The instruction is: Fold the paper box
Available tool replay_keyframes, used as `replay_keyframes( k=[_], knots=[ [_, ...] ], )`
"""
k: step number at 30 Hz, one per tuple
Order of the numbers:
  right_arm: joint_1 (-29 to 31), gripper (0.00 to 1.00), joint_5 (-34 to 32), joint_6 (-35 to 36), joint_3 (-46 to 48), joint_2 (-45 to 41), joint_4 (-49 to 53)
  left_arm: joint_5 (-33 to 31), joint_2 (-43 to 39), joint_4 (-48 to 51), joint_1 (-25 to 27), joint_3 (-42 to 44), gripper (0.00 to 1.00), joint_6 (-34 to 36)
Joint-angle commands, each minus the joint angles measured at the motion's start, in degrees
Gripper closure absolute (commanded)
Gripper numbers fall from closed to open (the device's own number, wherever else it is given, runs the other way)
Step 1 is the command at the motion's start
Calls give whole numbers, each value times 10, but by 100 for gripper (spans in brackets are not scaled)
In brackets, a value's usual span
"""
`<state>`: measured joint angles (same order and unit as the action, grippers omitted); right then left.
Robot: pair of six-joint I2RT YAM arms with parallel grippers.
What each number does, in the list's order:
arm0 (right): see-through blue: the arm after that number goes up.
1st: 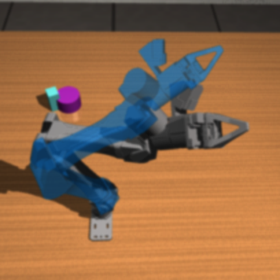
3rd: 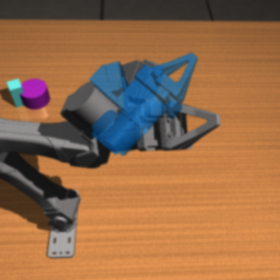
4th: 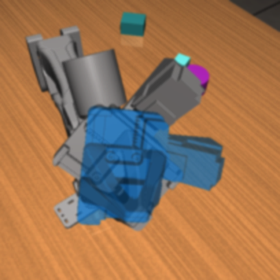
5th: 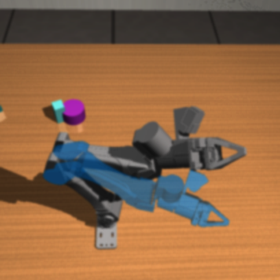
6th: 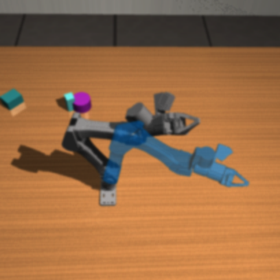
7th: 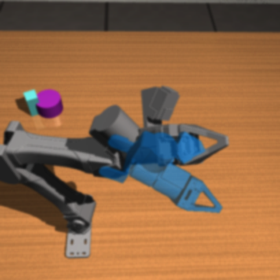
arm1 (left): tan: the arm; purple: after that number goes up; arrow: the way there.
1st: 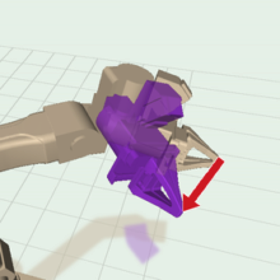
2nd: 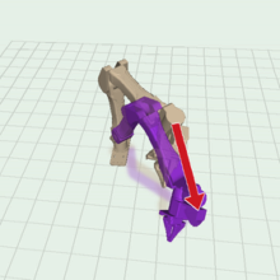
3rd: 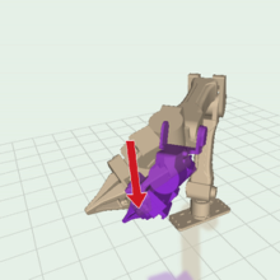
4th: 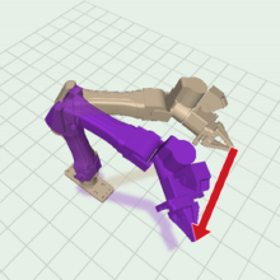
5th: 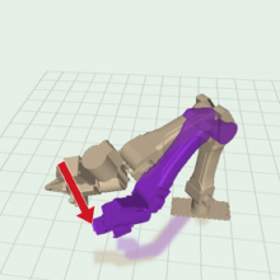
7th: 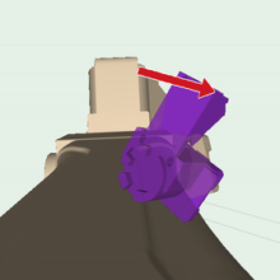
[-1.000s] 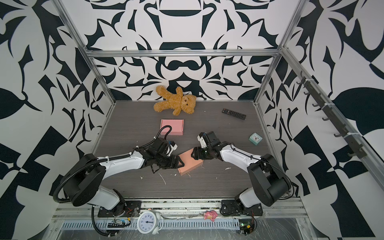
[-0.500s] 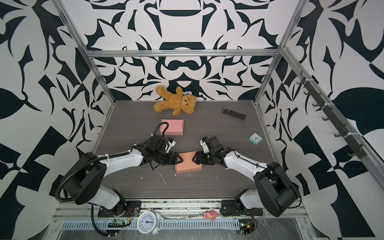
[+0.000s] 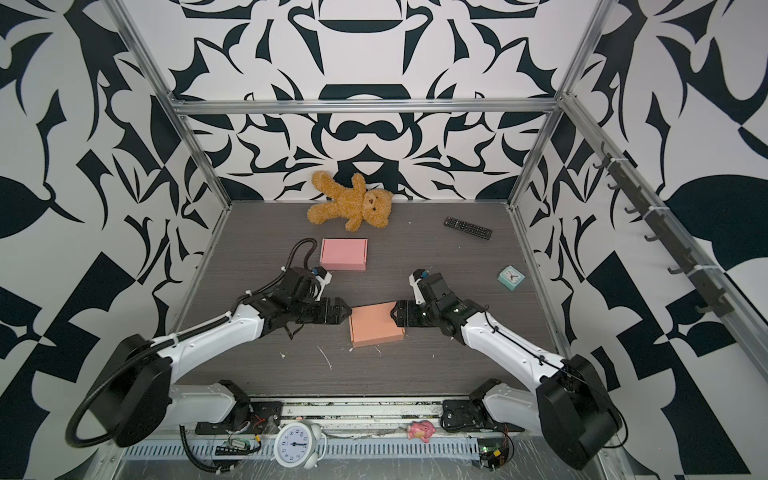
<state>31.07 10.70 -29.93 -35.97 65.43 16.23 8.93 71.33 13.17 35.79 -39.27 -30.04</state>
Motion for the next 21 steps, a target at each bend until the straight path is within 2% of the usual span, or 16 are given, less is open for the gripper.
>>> replay_keyframes(
  k=[1, 7, 12, 17, 21],
  knots=[
    [-9, 1, -103, 57, -22, -36, 31, -137, -72, 62, -8, 19, 1, 23],
    [-28, 1, -246, 94, 4, -106, -18, -348, -168, 104, -11, 27, 1, 19],
    [-33, 1, -399, 127, 55, -169, -95, -487, -211, 48, -15, 59, 1, 80],
    [-58, 1, -466, 194, 112, -190, -189, -563, -213, -55, -52, 100, 1, 167],
    [-116, 1, -420, 224, 165, -198, -269, -553, -200, -131, -113, 133, 1, 187]
  ],
)
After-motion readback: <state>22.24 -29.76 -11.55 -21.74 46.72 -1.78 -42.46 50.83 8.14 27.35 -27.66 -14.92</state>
